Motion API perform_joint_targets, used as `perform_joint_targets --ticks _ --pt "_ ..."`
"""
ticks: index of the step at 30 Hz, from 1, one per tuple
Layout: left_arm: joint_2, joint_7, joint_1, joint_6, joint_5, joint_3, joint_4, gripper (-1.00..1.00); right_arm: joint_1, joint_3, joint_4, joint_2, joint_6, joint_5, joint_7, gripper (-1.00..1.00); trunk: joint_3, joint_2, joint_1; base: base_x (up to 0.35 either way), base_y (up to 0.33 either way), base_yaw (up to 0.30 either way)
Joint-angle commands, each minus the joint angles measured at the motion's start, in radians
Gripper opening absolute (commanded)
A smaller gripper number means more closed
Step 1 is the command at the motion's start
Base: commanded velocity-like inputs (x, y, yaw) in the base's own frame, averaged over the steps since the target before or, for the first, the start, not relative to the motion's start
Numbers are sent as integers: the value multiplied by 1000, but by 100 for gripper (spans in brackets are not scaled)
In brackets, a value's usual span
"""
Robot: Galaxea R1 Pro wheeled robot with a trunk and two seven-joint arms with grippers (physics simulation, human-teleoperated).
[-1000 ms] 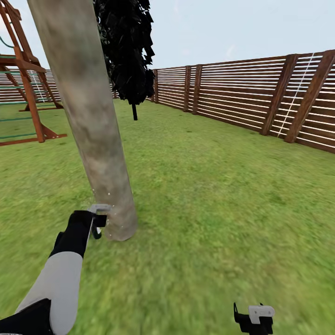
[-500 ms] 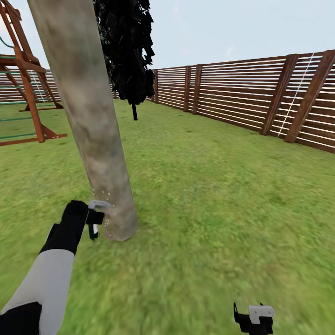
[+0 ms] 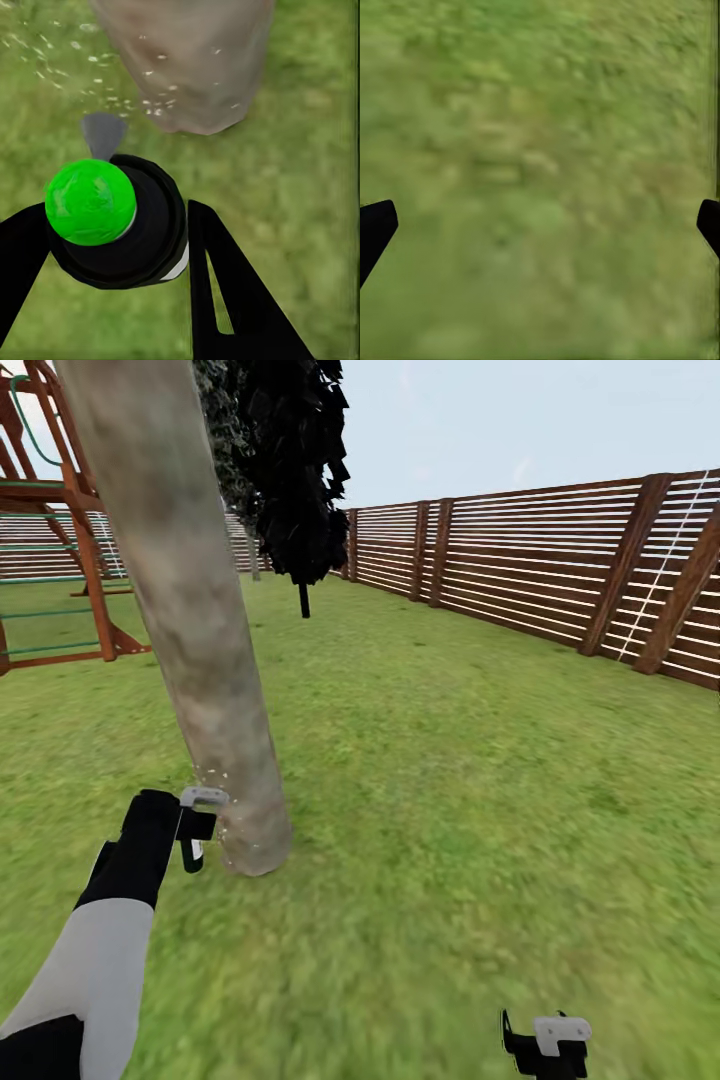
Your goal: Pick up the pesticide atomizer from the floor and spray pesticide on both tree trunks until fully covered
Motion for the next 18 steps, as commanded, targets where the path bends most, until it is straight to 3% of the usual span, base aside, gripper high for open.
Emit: perform_joint_targets --ticks 1,7,9,10,18 --pt "0 1 1 0 0 0 1 -100 0 0 0 0 0 0 0 100 0 0 0 0 -272 1" --pt "3 5 16 -1 0 3 12 -100 0 0 0 1 0 0 1 100 0 0 0 0 -273 0" --pt "2 6 41 -10 1 85 18 -100 0 0 0 1 0 0 1 100 0 0 0 0 -273 119" --pt "2 6 49 -12 1 99 22 -100 0 0 0 1 0 0 1 100 0 0 0 0 -273 233" --pt "-1 6 74 -17 -9 105 32 -100 0 0 0 1 0 0 1 100 0 0 0 54 -273 258"
